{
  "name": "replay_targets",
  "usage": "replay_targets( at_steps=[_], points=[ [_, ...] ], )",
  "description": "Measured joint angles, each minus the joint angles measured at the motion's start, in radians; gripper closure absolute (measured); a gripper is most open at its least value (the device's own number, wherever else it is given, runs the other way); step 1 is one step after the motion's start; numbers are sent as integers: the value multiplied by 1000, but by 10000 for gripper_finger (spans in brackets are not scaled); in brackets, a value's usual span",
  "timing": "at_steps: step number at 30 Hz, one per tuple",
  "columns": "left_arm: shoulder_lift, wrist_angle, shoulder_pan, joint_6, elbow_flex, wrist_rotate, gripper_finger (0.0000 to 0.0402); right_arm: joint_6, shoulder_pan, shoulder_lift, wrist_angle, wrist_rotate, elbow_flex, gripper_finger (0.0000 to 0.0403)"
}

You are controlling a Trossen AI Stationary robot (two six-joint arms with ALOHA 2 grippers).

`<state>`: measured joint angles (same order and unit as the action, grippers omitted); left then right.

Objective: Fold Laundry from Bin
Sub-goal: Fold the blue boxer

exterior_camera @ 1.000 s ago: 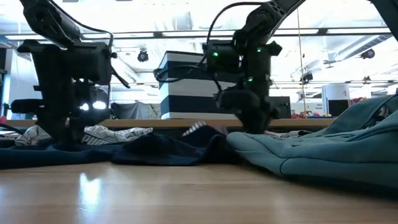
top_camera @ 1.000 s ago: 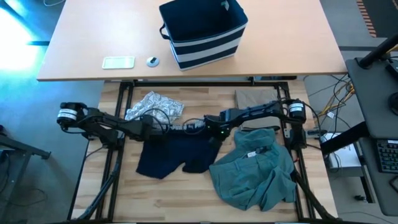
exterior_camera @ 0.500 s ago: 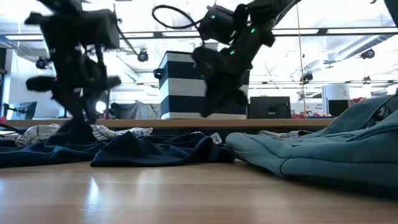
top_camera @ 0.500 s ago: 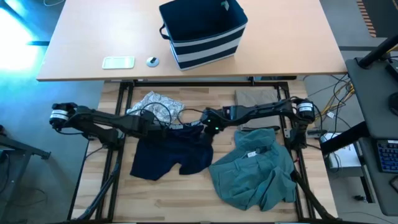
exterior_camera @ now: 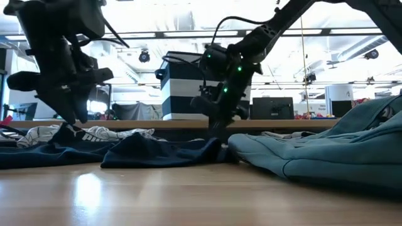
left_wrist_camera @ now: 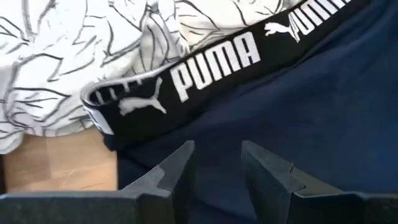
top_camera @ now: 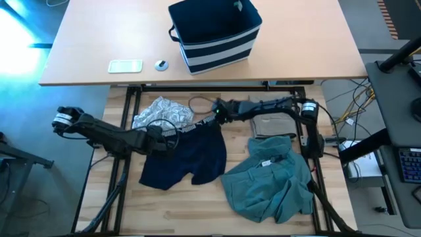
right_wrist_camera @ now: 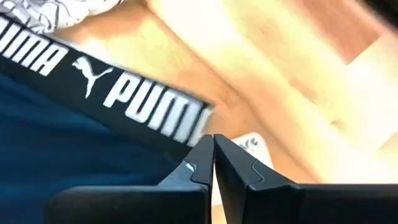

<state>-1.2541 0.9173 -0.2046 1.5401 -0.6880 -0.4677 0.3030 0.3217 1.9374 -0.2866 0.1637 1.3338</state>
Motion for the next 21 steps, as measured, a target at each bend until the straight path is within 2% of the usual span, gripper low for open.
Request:
replay_targets(
  at_steps=[4, 6, 9, 12, 17, 21],
  points=[
    [-11, -3, 0, -9, -13, 6, 286, -86, 9, -46, -149, -56, 51, 394],
    [-10, -4, -5, -10, -20, 6, 286, -103, -10, -88, -224, -136, 60, 394],
    [-10, -11, -38, -12, -34, 17, 286, -77, -79, -139, -291, -259, 41, 394],
    [-10, -40, -103, -14, -40, 47, 286, -13, -190, -157, -287, -336, 15, 394],
    [-16, -136, -235, -9, -43, 77, 286, 99, -386, -128, -177, -350, -7, 394],
    [-61, -244, -308, -1, -22, 135, 286, 175, -472, -64, -166, -302, -11, 394]
  ],
)
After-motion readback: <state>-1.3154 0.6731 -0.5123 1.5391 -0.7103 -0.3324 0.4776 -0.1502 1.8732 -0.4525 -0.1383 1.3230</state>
